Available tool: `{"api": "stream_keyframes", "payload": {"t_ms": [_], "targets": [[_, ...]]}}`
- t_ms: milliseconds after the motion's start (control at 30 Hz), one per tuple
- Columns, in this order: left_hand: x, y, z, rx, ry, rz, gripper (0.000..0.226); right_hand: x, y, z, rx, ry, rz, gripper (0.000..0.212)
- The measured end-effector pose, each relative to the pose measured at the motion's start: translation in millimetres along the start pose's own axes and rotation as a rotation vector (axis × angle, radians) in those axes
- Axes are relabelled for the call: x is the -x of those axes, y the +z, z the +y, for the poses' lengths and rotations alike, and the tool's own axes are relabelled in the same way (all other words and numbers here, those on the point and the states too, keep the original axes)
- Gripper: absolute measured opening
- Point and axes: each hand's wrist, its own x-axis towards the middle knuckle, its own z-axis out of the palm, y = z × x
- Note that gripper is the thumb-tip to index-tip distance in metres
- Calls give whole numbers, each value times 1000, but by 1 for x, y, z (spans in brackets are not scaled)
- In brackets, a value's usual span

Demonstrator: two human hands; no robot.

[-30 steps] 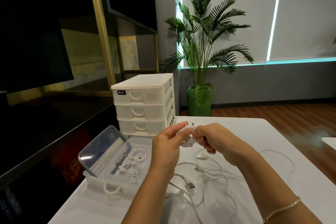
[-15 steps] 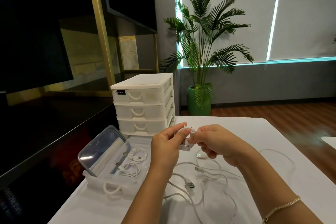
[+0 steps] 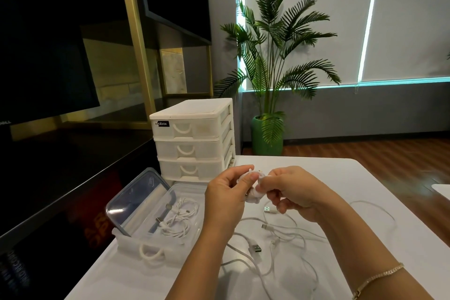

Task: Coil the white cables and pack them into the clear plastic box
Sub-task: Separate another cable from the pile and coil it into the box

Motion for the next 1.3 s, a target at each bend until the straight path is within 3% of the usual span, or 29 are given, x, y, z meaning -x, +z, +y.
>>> {"api": "stream_keyframes", "payload": {"t_ms": [300, 633, 833, 1000, 1300], "targets": [[-3, -2, 1, 181, -85, 7, 11, 1, -10, 1, 75, -66, 6, 12], [-5, -3, 5, 387, -214, 36, 10, 0, -3, 1, -168, -201, 89, 13], [-5, -2, 3, 273, -176, 60, 8, 4, -1, -3, -349, -179, -52, 18], [-5, -4, 2, 229, -168, 64, 13, 3, 3, -1, -359, -161, -155, 44], [-5, -1, 1, 226, -207, 73, 12, -4, 14, 0, -275, -124, 0, 45]]}}
